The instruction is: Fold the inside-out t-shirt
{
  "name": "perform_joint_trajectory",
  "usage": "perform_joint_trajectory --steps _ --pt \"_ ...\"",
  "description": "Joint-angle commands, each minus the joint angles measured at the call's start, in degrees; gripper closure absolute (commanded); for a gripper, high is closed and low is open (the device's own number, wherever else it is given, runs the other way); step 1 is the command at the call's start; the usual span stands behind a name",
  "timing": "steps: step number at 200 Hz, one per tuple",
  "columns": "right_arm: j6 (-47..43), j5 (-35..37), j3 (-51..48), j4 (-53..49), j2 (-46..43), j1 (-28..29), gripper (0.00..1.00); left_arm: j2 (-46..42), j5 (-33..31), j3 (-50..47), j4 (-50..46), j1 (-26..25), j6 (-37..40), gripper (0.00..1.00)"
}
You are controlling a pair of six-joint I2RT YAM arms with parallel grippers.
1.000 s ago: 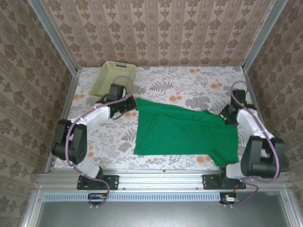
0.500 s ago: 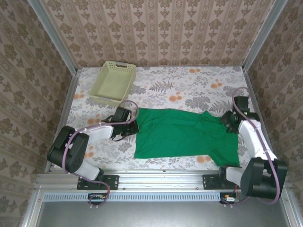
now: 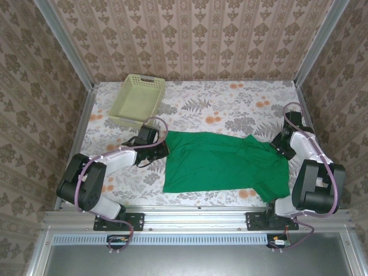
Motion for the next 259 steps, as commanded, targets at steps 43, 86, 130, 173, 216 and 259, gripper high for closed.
perform_joint_trajectory --steps 43,86,130,173,216,259 --pt "-0.4 -4.3 1.8 0.2 1.7 0.5 0.69 -0.2 0.5 0.2 1.6 1.2 0.9 1.0" --pt "-1.5 -4.7 6.0 -1.7 2.6 2.1 0.88 0.4 0.9 0.6 1.7 1.5 1.0 1.0" --pt "-1.8 -3.1 8.6 -4.4 2.1 2.0 0.87 0.4 1.0 0.6 1.4 1.6 1.3 1.0" --pt "1.3 1.6 1.4 -5.6 -4.3 1.5 0.5 -0.2 0.7 -0.1 1.4 1.7 0.9 1.0" --pt "1.9 -1.8 -5.0 -3.4 -7.5 1.2 0.33 -0.4 0.8 -0.4 2.0 1.7 0.9 1.0" --pt "0.2 -5.7 -3.6 0.0 -7.8 3.0 0.64 0.1 1.2 -0.1 1.9 1.9 1.5 1.0"
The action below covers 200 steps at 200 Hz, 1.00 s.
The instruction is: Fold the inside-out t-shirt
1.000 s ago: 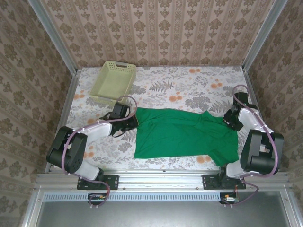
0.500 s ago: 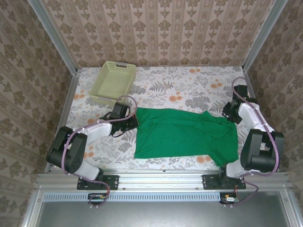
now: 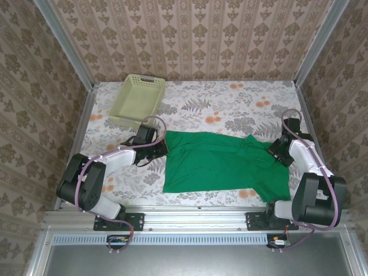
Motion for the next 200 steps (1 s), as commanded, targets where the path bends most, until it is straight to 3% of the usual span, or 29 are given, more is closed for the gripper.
perform_joint_trajectory --steps 1,34,58,111,137,162,200 --pt "-0.4 -2.2 1.2 2.6 -1.0 1.5 0.65 0.1 0.9 -0.1 1.1 0.6 1.5 1.0" --pt "-3.8 4.1 4.8 2.5 -2.0 7.5 0.87 -0.4 0.9 -0.5 1.1 0.9 1.4 1.0" --pt "-4.6 3.8 5.5 1.9 0.0 10.3 0.99 -0.4 0.9 -0.6 1.3 1.0 1.3 1.0" --pt "-3.5 4.9 3.0 -1.8 1.8 20.8 1.0 0.0 1.0 -0.5 1.2 0.9 1.1 1.0" --pt "-2.6 4.7 0.1 -2.9 0.2 21.7 0.83 0.1 1.0 -0.3 1.1 0.9 1.2 1.0" --pt "-3.8 8.9 1.8 -5.5 -2.9 20.7 0.66 0.3 1.0 0.0 0.8 0.9 1.2 1.0" --pt "-6.6 3.8 6.9 -5.0 -4.9 11.0 0.61 -0.1 0.4 0.4 0.0 0.9 1.5 1.0"
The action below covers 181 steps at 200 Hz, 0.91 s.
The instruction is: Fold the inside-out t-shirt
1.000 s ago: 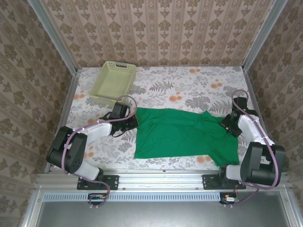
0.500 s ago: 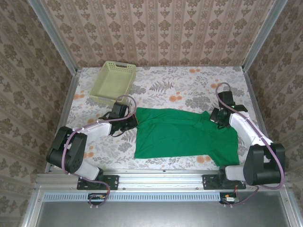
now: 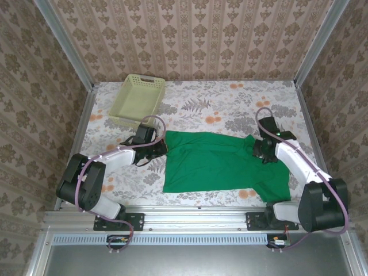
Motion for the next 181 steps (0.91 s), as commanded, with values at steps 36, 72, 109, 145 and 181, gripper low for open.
perform_joint_trajectory --steps 36,72,109,145,181 --pt "-2.7 -3.4 9.7 -1.2 5.5 -7.1 0.61 -0.2 0.1 0.4 -0.6 0.3 1.1 1.0" --pt "-1.1 0.1 9.0 0.0 10.7 -7.1 0.56 -1.0 -0.3 0.3 -1.1 0.3 1.3 1.0" --pt "-1.8 7.0 11.8 -0.1 16.0 -8.2 0.51 -0.8 0.0 0.6 -1.2 0.3 1.5 1.0" --pt "-1.5 7.1 15.0 0.1 20.7 -8.6 0.5 -0.5 0.1 1.1 -1.4 0.3 1.5 1.0" --pt "-1.5 4.2 15.0 1.0 22.8 -8.6 0.66 -0.3 0.1 1.2 -1.5 0.3 1.6 1.0"
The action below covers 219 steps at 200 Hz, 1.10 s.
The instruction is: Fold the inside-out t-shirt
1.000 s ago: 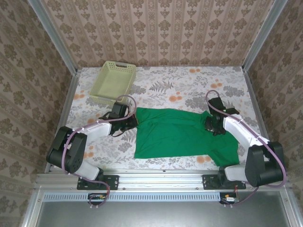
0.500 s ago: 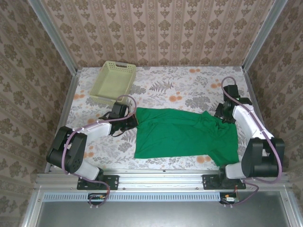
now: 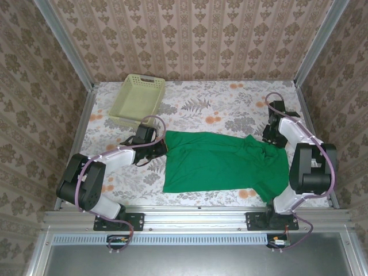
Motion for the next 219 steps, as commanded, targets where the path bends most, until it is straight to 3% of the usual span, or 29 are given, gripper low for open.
perform_joint_trajectory --steps 1,25,37,107,133,164,198,219 --pt "0.1 -0.5 0.8 0.0 1.2 -0.1 0.67 -0.3 0.2 1.2 -1.4 0.4 1.4 1.0" --pt "0.7 1.9 1.0 -0.7 0.3 -1.2 0.92 -0.4 0.2 1.2 -1.6 0.3 1.3 1.0" --pt "1.5 2.9 0.5 -0.5 -1.6 -2.8 1.0 -1.1 -0.2 0.8 -1.5 0.4 1.2 1.0" --pt "4.4 2.2 -8.3 1.8 -12.2 -10.4 1.0 -16.4 -5.1 -7.8 2.5 0.0 -0.3 1.0" --pt "3.9 2.1 -9.2 1.5 -11.8 -10.9 0.72 -20.2 -6.0 -9.5 0.5 0.0 -0.3 1.0" --pt "1.8 8.4 -9.1 0.4 -19.4 -2.1 0.46 -21.4 -5.8 -11.3 0.1 -0.4 -0.3 1.0" --pt "2.8 -1.3 -11.1 -1.4 -19.3 -1.1 0.38 -21.7 -6.9 -11.4 -0.9 -0.2 0.2 1.0" --pt "3.5 -5.6 -13.2 0.5 -17.2 -3.8 0.36 -20.9 -6.4 -11.0 -0.3 -0.2 0.3 1.0"
